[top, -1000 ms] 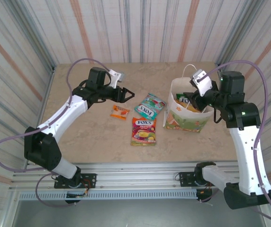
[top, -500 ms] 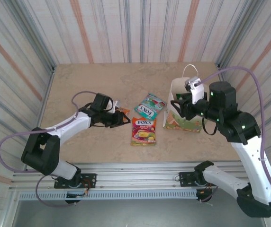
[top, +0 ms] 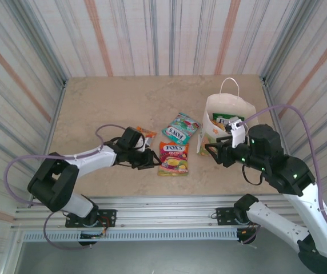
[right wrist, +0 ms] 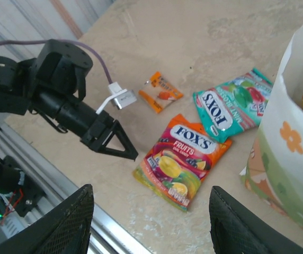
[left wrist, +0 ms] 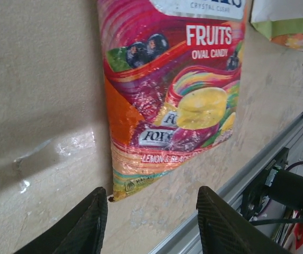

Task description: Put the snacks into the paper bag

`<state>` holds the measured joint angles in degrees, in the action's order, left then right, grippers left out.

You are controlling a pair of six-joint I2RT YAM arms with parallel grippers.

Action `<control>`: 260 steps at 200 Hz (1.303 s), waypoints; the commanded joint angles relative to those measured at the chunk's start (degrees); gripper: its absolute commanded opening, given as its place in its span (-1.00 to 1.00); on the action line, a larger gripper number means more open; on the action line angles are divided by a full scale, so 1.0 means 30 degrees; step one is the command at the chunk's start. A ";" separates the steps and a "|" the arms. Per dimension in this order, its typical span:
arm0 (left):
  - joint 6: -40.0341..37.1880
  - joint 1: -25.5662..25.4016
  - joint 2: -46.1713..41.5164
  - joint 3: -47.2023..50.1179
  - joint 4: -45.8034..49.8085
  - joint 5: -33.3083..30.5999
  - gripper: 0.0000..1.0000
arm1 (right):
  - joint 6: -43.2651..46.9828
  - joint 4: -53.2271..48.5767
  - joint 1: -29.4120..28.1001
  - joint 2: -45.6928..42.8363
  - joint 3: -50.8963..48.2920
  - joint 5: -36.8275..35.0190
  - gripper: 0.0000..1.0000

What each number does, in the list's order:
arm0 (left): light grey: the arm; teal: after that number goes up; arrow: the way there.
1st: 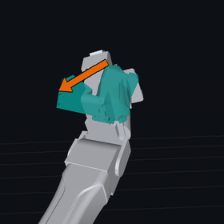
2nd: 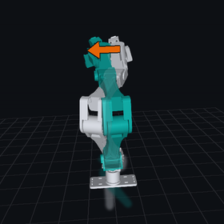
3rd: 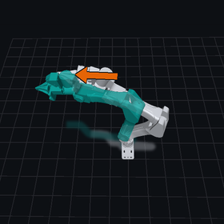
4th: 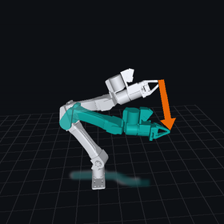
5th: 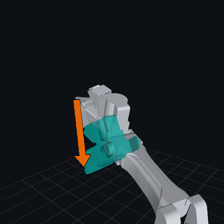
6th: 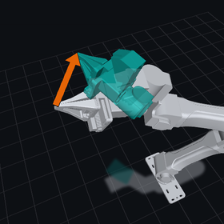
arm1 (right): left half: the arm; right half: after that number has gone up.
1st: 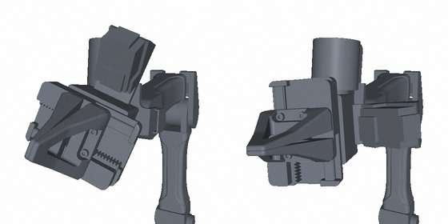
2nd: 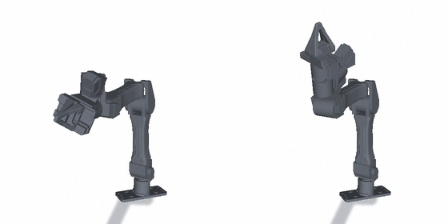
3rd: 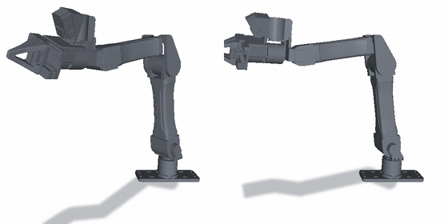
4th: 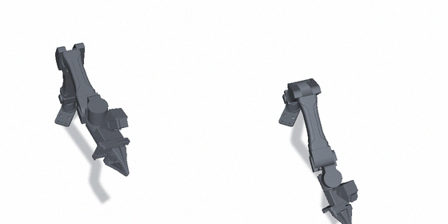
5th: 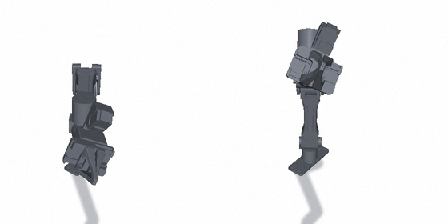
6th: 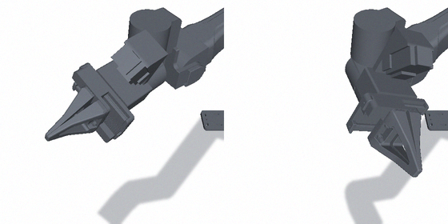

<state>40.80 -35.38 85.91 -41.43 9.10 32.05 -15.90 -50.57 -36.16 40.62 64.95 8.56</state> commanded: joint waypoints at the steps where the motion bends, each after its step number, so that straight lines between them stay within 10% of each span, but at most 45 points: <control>1: 0.0427 -0.0074 0.0778 0.0145 -0.0495 -0.0476 -0.07 | -0.0794 0.0354 -0.0305 -0.0294 -0.0261 -0.0329 0.18; 184: 0.0616 -0.0681 0.5080 -0.1912 -0.2352 0.0844 -0.52 | -0.0735 0.1149 -0.0448 -0.0532 -0.0544 -0.0157 0.17; 260: -0.1132 -0.0777 0.1924 -0.2226 -0.0160 -0.0365 -1.00 | -0.0414 0.1042 -0.0441 -0.0943 -0.0559 -0.0494 0.17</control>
<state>41.69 -37.26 97.21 -46.63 3.14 33.78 -17.54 -47.97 -37.12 38.41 63.53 8.38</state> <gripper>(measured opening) 0.076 0.584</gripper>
